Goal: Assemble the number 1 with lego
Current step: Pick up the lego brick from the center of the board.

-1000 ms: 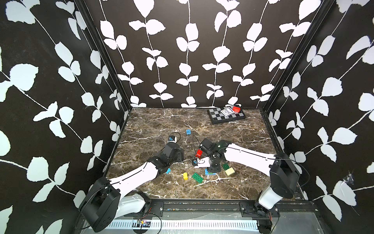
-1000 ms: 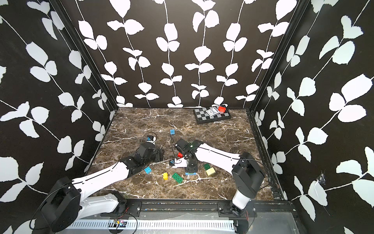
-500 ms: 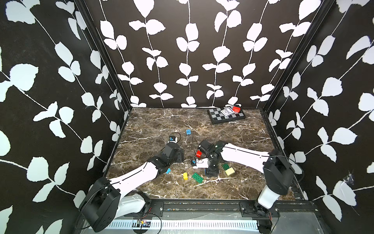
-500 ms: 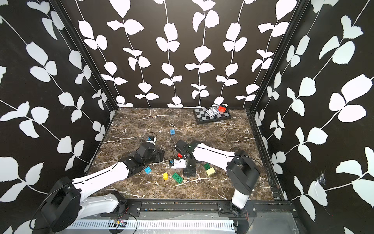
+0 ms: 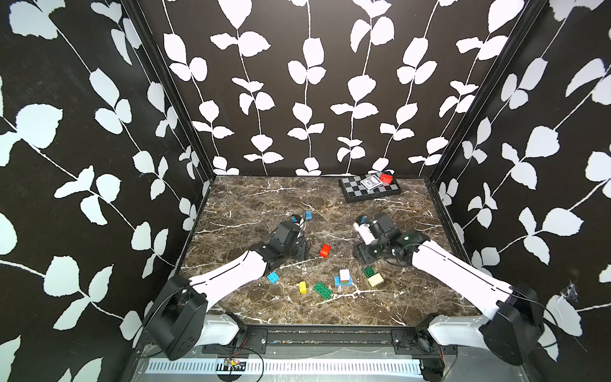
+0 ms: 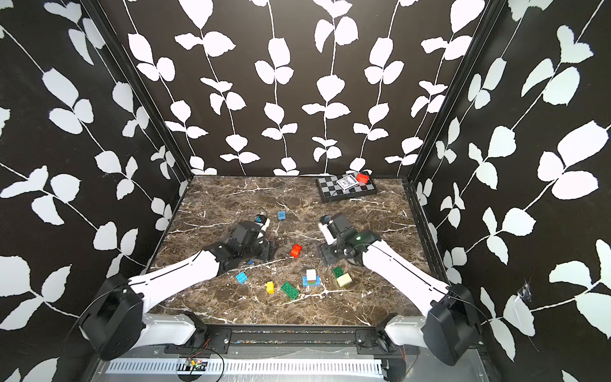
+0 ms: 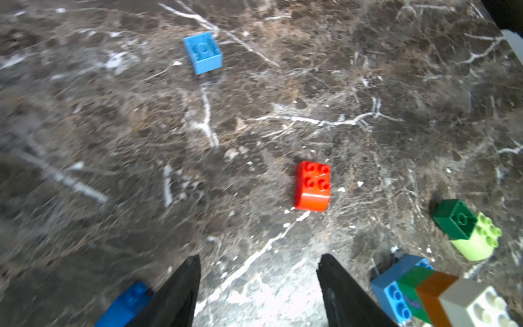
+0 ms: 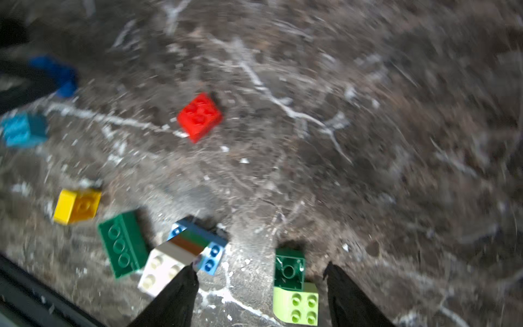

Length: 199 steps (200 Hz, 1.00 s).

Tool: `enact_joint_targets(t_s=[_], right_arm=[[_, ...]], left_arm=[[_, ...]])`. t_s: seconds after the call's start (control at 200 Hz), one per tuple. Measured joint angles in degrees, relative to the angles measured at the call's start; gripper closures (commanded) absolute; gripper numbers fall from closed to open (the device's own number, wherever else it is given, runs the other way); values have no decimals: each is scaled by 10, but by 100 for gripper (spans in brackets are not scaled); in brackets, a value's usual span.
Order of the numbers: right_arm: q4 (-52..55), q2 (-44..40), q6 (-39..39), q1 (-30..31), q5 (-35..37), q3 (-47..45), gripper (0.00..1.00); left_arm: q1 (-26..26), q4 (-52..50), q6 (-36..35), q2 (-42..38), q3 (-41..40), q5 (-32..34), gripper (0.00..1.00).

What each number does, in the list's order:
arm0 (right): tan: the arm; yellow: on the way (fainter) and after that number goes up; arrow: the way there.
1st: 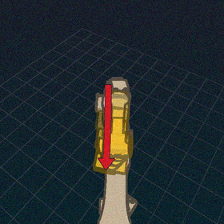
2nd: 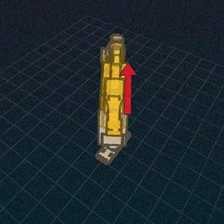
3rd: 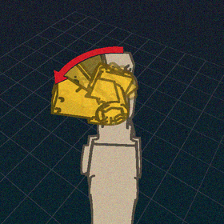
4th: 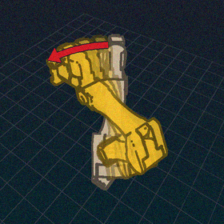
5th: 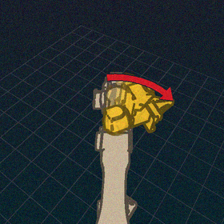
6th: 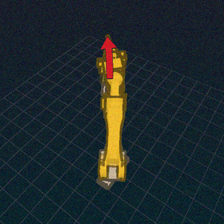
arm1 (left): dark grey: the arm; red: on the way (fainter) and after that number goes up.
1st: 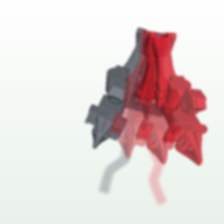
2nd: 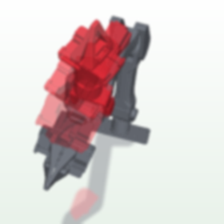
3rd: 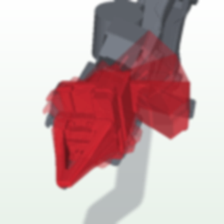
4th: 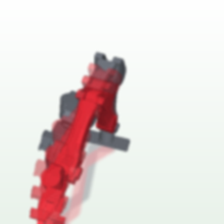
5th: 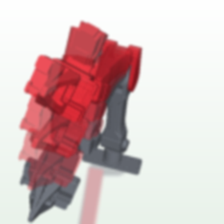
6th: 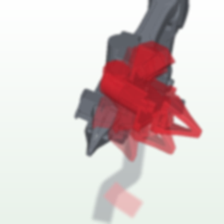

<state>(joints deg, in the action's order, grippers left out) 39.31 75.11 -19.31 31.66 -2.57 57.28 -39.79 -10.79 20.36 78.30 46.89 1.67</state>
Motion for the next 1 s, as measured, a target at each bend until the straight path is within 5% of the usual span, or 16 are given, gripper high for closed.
enact_joint_targets(t_s=[0.17,0.42,0.705,0.85,0.995], right_arm=[[36,16,-89,-82,-4,-8,30],[56,-10,-99,-120,-8,-10,29],[53,-8,-80,-133,-9,-10,29],[45,9,-70,-133,-12,-10,29],[41,30,-59,-133,-24,-8,30]], left_arm=[[-36,-71,-32,97,114,-13,31],[-63,-172,-53,195,233,13,32],[-38,-286,59,130,207,117,29],[-5,-323,134,56,147,128,28],[25,-341,183,64,137,124,28]])
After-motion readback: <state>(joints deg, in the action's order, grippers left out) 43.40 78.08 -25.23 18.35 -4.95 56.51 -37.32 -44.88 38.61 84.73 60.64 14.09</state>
